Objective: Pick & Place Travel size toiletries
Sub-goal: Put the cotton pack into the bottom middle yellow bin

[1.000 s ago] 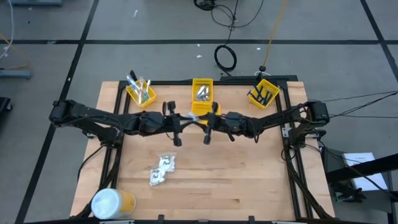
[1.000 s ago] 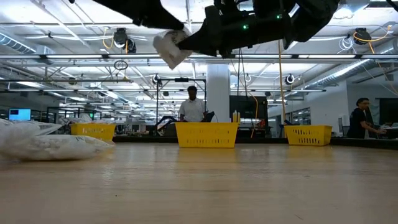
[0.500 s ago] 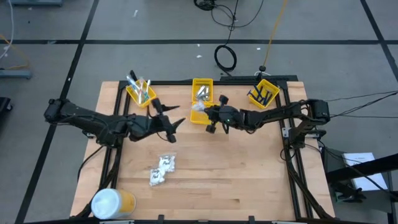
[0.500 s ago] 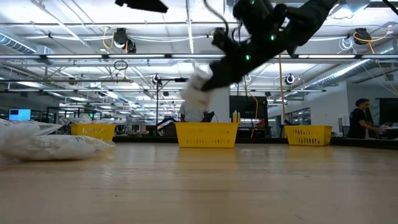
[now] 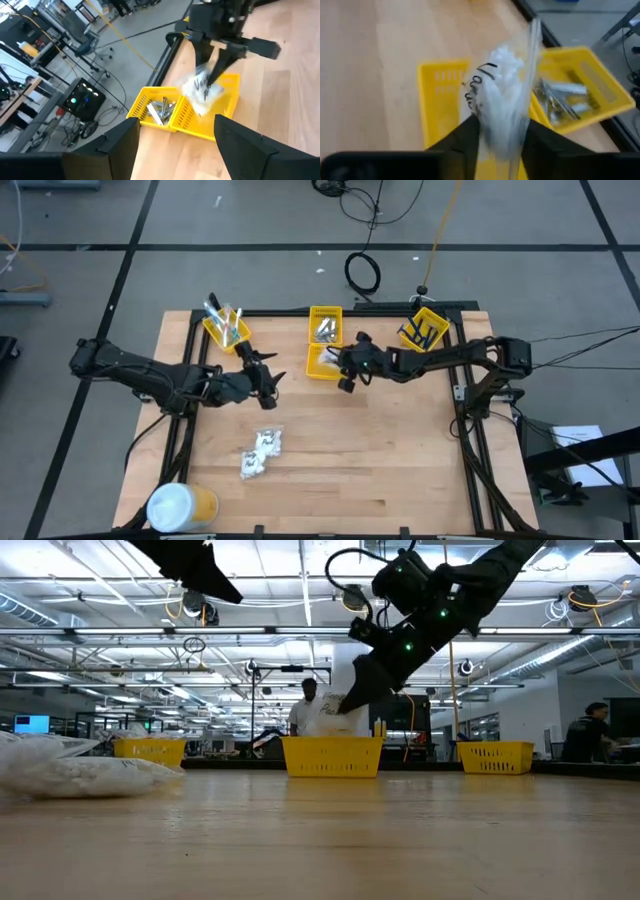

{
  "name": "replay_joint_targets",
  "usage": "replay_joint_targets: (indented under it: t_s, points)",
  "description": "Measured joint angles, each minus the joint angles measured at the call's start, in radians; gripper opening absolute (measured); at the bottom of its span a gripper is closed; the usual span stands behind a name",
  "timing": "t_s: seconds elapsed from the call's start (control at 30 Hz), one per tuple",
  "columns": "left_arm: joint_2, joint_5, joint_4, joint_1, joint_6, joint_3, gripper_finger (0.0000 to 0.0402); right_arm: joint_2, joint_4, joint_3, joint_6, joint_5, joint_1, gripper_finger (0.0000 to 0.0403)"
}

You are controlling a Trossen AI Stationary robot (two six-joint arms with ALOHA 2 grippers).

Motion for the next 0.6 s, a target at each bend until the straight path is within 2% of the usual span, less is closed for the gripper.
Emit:
replay_joint_targets:
  t_s: [0.23,0.37,0.43,0.6]
  points:
    - [0.0,0.0,0.001,0.0,-0.037,0.0,0.0244,-0.036,0.011,0.002,0.059,0.003,0.009,0.0239]
    - [-0.001,0.033,-0.03,0.0,-0.09,0.0,0.0244,-0.07,0.003,0.0,0.102,0.003,0.009,0.0285]
    - [-0.001,0.147,-0.1,0.001,-0.166,0.0,0.0243,-0.097,0.006,0.0,0.136,-0.002,0.009,0.0295]
    - [0.018,0.684,-0.257,-0.019,-0.443,0.0,0.0243,-0.167,-0.003,0.0,0.167,-0.004,0.041,0.0296]
